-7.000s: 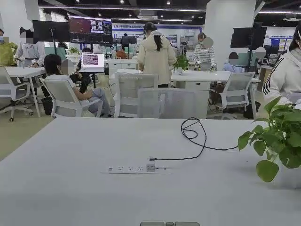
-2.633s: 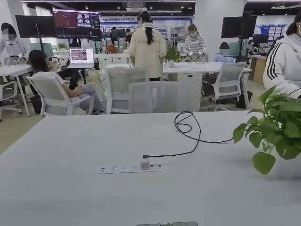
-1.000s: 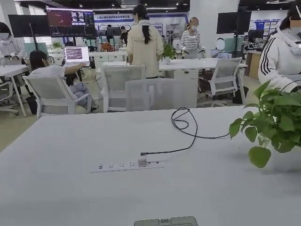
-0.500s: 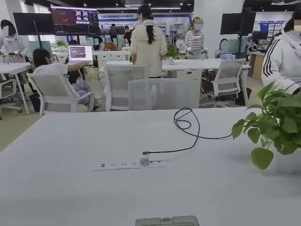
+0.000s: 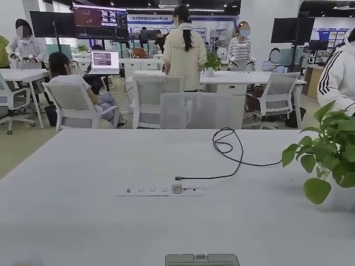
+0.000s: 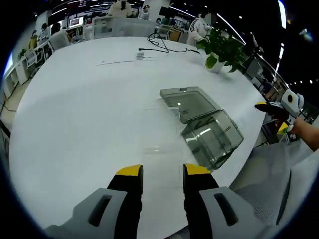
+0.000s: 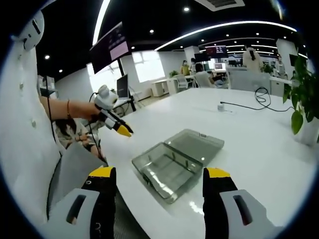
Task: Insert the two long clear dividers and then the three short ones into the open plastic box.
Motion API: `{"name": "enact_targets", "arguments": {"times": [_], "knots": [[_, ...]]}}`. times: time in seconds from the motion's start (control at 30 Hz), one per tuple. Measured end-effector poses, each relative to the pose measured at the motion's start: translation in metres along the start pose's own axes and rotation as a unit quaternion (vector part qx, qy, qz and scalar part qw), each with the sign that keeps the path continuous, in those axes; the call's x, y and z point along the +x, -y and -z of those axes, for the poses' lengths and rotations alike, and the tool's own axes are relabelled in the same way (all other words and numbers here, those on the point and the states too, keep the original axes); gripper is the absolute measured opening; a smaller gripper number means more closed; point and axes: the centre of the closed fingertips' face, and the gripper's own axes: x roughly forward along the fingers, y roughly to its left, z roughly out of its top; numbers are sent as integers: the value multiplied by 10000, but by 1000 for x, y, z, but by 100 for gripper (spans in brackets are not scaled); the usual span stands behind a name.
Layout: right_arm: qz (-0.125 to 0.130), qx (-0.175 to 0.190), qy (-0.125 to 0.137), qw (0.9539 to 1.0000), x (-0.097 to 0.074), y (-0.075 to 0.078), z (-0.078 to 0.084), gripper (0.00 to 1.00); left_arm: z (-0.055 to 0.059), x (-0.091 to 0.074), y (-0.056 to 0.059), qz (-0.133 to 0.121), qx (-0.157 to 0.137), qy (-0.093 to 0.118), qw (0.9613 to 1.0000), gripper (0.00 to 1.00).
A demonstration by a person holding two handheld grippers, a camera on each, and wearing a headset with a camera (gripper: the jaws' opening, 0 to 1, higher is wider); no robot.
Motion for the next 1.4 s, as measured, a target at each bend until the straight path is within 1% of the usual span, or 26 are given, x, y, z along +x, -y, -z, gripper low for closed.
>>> {"name": "enact_targets", "arguments": {"times": [0.03,0.07,0.1,0.13,0.17,0.2,0.27,0.37,0.43,0.47,0.53,0.6,0.63,0.73,0.77,0.8,0.83,0.87,0.93,1.0,1.03,1.17,1.23,1.3,1.4], "knots": [[-6,17,45,10000,2,-1,-6,69,-3,-1,5,58,-17,71,10000,30],[-8,36,68,10000,3,-2,-10,67,-8,-2,12,152,-103,192,9996,30],[-13,98,84,9999,6,-4,-15,65,-10,-3,17,209,-164,260,9993,30],[-26,126,102,9999,7,-5,-19,63,-13,-5,24,285,-163,335,9989,30],[-39,159,155,9997,9,-7,-25,61,-16,-6,29,323,-180,403,9985,30],[-40,183,179,9997,9,-7,-27,59,-20,-7,37,415,-242,499,9976,30],[-52,406,201,9990,13,-11,-36,58,-25,-8,51,566,-285,623,9960,30],[-45,462,233,9987,18,-14,-46,53,-32,-10,69,768,-330,803,9933,30],[-64,583,302,9978,22,-18,-55,51,-36,-11,78,861,-392,913,9913,30],[-81,624,383,9973,24,-20,-61,50,-39,-12,83,934,-422,975,9899,30],[-78,628,365,9973,29,-25,-67,47,-42,-13,96,1039,-445,1079,9877,30],[-35,642,366,9973,33,-27,-71,45,-45,-14,106,1149,-413,1155,9858,30],[-3,675,350,9971,35,-27,-72,43,-46,-14,111,1165,-385,1204,9851,30],[52,960,420,9945,41,-30,-76,40,-50,-14,121,1243,-391,1300,9829,30],[86,1031,409,9938,44,-32,-77,37,-51,-14,124,1266,-399,1329,9822,30],[84,1023,421,9938,46,-33,-77,36,-52,-14,129,1297,-388,1360,9814,30],[156,1078,339,9935,49,-35,-75,33,-53,-14,131,1314,-372,1392,9808,30],[143,1081,341,9935,51,-36,-74,31,-54,-14,136,1349,-345,1426,9799,30],[164,1251,337,9914,55,-39,-73,31,-55,-14,143,1384,-260,1427,9797,30],[130,1351,352,9901,59,-42,-73,28,-56,-13,148,1431,-184,1447,9789,30],[129,1371,345,9899,60,-43,-73,26,-56,-13,150,1446,-172,1450,9787,30],[139,1410,262,9896,66,-49,-69,23,-57,-12,157,1468,0,1429,9788,30],[119,1486,276,9884,67,-51,-70,21,-57,-12,159,1466,63,1418,9790,30],[119,1499,249,9883,70,-52,-69,20,-58,-12,160,1471,135,1428,9787,30],[149,1536,217,9878,72,-51,-67,17,-58,-12,160,1486,153,1410,9787,30]]}}
